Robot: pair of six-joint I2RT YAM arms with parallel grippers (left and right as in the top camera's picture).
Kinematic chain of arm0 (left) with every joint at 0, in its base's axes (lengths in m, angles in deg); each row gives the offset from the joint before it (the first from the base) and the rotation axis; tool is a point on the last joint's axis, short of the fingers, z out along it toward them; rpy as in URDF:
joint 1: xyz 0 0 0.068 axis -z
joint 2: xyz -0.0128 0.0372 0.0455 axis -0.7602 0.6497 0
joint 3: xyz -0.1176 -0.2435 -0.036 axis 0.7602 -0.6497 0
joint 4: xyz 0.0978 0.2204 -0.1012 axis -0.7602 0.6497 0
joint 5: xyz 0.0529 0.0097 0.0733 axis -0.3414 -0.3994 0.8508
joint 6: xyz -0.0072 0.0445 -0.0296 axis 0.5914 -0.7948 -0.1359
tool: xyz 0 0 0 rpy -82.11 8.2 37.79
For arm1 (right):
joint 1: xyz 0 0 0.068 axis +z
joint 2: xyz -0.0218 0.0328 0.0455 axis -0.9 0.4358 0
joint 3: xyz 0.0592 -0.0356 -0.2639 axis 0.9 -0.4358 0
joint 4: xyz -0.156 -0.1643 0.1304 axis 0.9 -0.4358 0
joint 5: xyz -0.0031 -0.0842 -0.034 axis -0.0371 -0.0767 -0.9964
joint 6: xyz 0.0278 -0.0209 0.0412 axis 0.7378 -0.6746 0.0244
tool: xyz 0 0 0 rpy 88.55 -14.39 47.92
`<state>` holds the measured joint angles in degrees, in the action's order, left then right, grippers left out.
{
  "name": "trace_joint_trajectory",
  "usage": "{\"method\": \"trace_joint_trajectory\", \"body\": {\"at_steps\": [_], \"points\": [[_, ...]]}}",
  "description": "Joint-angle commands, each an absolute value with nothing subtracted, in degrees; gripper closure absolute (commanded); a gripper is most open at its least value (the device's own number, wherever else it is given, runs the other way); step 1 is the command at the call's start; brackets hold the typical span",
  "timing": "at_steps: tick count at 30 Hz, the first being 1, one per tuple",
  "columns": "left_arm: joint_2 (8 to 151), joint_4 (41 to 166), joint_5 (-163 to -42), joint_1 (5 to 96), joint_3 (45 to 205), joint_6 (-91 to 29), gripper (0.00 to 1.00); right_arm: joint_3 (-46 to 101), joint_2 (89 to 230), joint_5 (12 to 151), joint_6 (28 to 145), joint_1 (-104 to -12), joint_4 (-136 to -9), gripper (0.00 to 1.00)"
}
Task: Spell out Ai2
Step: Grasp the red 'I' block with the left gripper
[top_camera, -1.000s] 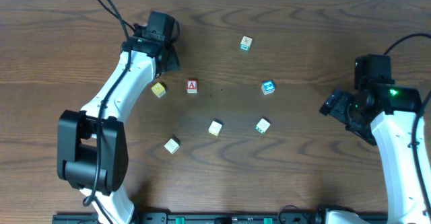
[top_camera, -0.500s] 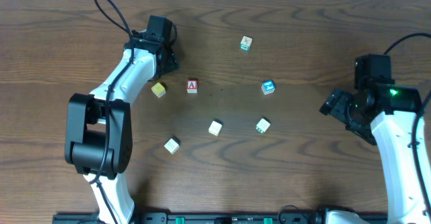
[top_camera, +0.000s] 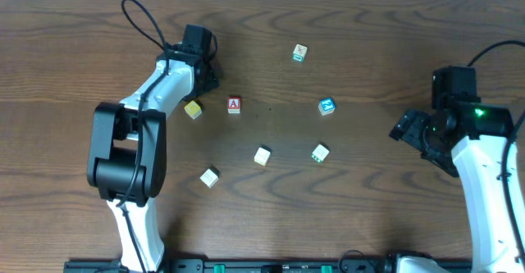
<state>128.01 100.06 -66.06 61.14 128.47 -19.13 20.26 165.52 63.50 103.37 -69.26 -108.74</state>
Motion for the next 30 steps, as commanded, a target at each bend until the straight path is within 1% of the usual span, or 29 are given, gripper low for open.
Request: {"method": "trace_joint_trajectory", "body": {"at_steps": [1, 2, 4, 5, 6, 8, 9, 11, 12, 14, 15, 16, 19, 21, 22, 25, 30], "points": [[129.14, 99.67, -66.00, 60.84, 128.54, -18.63, 0.30, 21.02, 165.89, 62.84, 103.59, -69.44, -108.83, 0.01], [129.14, 99.54, -65.87, 60.75, 128.54, -18.72, 0.38, 21.02, 165.89, 62.82, 103.59, -69.44, -108.85, 0.01], [129.16, 99.01, -65.54, 60.68, 128.54, -18.74, 0.39, 21.02, 165.89, 62.82, 103.57, -69.44, -108.83, 0.01], [129.16, 98.84, -65.39, 60.68, 128.54, -18.76, 0.42, 21.02, 165.89, 62.82, 103.55, -69.44, -108.85, 0.01], [129.16, 98.73, -65.43, 60.68, 128.54, -18.74, 0.46, 21.02, 165.89, 62.82, 103.42, -69.44, -108.85, 0.01], [129.14, 98.73, -65.41, 60.71, 128.54, -18.76, 0.52, 21.02, 165.89, 62.82, 103.42, -69.44, -108.92, 0.01], [129.14, 98.73, -65.41, 60.71, 128.54, -18.76, 0.57, 21.02, 165.89, 62.82, 103.42, -69.44, -108.98, 0.01], [129.16, 98.79, -65.43, 60.71, 128.54, -18.85, 0.58, 21.02, 165.89, 62.82, 103.42, -69.44, -109.03, 0.01], [129.14, 98.79, -65.43, 60.71, 128.54, -19.00, 0.62, 21.02, 165.89, 62.82, 103.42, -69.44, -109.00, 0.01], [129.14, 98.82, -65.41, 60.71, 128.54, -19.20, 0.63, 21.02, 165.89, 62.82, 103.42, -69.44, -109.03, 0.01], [129.14, 98.82, -65.41, 60.71, 128.54, -19.20, 0.66, 21.02, 165.89, 62.82, 103.42, -69.44, -109.05, 0.01], [129.14, 98.79, -65.43, 60.71, 128.54, -19.20, 0.72, 21.02, 165.89, 62.82, 103.42, -69.44, -109.05, 0.01], [129.14, 99.12, -66.13, 60.71, 128.54, -19.70, 0.72, 21.02, 165.89, 62.80, 103.42, -69.44, -109.03, 0.01], [129.14, 99.65, -67.14, 60.86, 128.54, -20.25, 0.73, 21.02, 165.89, 62.80, 103.42, -69.44, -108.98, 0.01], [129.14, 99.87, -67.77, 60.92, 128.56, -20.60, 0.76, 21.02, 165.89, 62.73, 103.42, -69.44, -108.98, 0.01], [129.01, 100.65, -69.12, 61.23, 128.56, -21.12, 0.80, 21.02, 165.89, 62.01, 103.44, -69.44, -108.98, 0.01], [127.22, 102.31, -69.54, 62.65, 128.63, -23.83, 0.77, 21.02, 165.89, 61.55, 103.44, -69.44, -108.81, 0.01]]}}
